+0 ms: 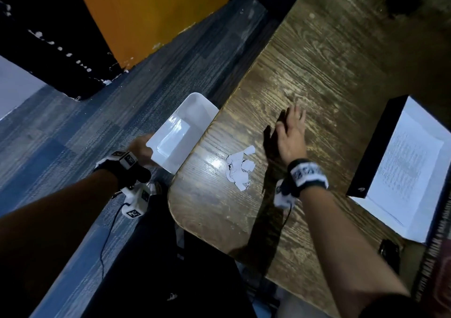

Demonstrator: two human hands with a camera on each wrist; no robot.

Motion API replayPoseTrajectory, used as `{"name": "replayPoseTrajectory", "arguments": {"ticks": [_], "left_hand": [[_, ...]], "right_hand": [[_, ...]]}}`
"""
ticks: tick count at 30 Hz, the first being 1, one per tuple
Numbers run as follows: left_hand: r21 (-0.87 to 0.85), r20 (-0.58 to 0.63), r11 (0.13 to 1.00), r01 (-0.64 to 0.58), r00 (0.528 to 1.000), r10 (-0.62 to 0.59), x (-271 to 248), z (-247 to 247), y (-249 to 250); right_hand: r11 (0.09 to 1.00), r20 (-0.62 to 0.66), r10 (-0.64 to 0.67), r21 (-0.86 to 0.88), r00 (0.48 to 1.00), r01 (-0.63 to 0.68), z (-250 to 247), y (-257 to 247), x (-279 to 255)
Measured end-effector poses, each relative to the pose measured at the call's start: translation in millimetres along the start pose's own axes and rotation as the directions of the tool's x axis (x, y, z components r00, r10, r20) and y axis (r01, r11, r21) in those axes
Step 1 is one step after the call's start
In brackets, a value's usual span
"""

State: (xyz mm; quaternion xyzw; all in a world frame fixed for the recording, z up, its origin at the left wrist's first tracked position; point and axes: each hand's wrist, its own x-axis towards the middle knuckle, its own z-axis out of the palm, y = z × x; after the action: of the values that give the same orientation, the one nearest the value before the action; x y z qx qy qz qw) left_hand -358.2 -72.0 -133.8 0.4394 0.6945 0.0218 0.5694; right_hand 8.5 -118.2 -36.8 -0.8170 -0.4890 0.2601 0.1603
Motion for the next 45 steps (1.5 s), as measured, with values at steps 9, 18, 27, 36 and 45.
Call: {"name": "replayPoseTrajectory", "arguments": {"ticks": [9, 18, 27, 36, 45], "left_hand": [[0.089, 0.01, 0.994, -0.07, 0.998, 0.07, -5.8, -1.6, 6.4], [-0.107, 0.064, 0.992, -0.063, 0.995, 0.07, -20.9, -5.3, 13.5], [-0.374, 0.223, 0.927, -0.017, 0.969, 0.107, -23.7, -18.8, -6.2], [-0.558, 0.347, 0.828, 0.058, 0.922, 0.169, -39.9, -24.7, -19.5], [-0.106, 0.102, 0.994, -0.014, 0.995, 0.025, -50.6, -22.0, -11.2]], "right_hand": [[0.954, 0.401, -0.192, -0.136, 0.896, 0.266, 7.4, 0.9, -39.0], [0.996, 0.105, -0.005, 0.085, 0.994, -0.004, 27.7, 8.3, -108.7], [0.979, 0.056, 0.201, 0.025, 0.978, -0.203, 108.7, -72.5, -141.9], [0.94, -0.14, 0.341, 0.052, 0.93, -0.337, 98.5, -40.9, -142.1], [0.978, 0.044, 0.199, 0.056, 0.979, -0.201, 145.7, -126.0, -138.1]]}}
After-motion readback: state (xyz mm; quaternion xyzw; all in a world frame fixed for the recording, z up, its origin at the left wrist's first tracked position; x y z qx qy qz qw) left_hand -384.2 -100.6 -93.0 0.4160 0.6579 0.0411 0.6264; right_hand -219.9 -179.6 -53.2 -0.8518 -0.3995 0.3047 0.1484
